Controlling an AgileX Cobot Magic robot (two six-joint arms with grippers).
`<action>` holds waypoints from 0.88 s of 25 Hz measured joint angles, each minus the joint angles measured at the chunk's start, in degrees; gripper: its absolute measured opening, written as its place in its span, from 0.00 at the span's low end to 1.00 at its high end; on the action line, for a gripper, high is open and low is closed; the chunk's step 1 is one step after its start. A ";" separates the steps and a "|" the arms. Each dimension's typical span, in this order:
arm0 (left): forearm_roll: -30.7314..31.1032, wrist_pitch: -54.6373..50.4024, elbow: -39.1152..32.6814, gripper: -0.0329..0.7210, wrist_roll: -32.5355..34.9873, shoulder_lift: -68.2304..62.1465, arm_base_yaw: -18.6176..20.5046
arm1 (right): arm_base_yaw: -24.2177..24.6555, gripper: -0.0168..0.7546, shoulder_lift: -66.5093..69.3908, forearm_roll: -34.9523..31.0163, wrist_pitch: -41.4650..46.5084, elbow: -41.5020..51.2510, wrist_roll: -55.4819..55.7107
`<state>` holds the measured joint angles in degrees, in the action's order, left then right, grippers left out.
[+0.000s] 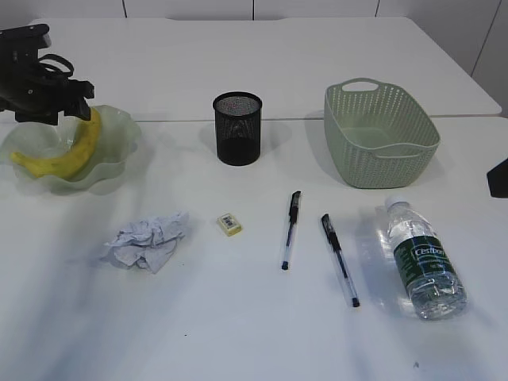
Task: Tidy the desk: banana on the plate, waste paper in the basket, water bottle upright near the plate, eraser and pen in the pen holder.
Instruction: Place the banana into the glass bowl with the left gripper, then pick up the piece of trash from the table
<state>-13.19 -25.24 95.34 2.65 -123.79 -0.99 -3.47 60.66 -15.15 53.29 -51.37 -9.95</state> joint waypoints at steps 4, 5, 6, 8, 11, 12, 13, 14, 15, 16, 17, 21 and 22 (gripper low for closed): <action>0.00 -1.76 0.00 0.64 0.00 0.22 0.00 | 0.00 0.74 0.00 0.00 0.00 0.00 0.00; 0.00 -2.30 0.00 0.64 0.00 0.64 0.00 | 0.00 0.74 0.00 0.00 0.00 0.00 0.00; 0.00 -2.61 0.00 0.64 0.00 1.34 0.00 | 0.00 0.74 0.00 0.00 0.00 0.00 0.00; 0.16 -3.41 0.00 0.64 0.00 3.27 0.00 | 0.00 0.74 0.00 0.00 0.00 0.00 0.00; 2.10 -5.74 0.00 0.64 0.00 6.78 0.00 | 0.00 0.74 0.00 0.00 0.00 0.00 0.00; 3.32 -6.74 0.00 0.64 0.00 7.86 0.00 | 0.00 0.74 0.00 0.00 0.00 0.00 0.00; 4.56 -7.96 0.00 0.64 0.00 9.12 0.00 | 0.00 0.74 0.00 0.00 0.13 0.00 0.00; 5.84 -9.43 0.00 0.64 0.00 10.34 0.00 | 0.00 0.74 0.00 0.00 0.13 0.00 0.00; 6.83 -10.81 0.00 0.64 0.00 11.54 0.00 | 0.00 0.74 0.00 0.00 0.13 0.00 0.00; 8.05 -12.68 0.00 0.64 0.00 12.51 0.00 | 0.00 0.74 0.00 0.00 0.13 0.00 0.00; 9.23 -14.75 0.00 0.64 0.00 13.70 0.00 | 0.00 0.74 0.00 0.00 0.13 0.00 0.00; 11.38 -23.95 0.00 0.64 0.00 18.30 0.00 | 0.00 0.74 0.00 0.00 0.13 0.00 0.00; 11.55 -26.49 0.00 0.64 0.00 19.33 0.00 | 0.00 0.74 0.00 0.00 0.13 0.00 0.00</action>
<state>-1.64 -51.73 95.34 2.65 -104.46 -0.99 -3.47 60.66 -15.15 53.42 -51.37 -9.95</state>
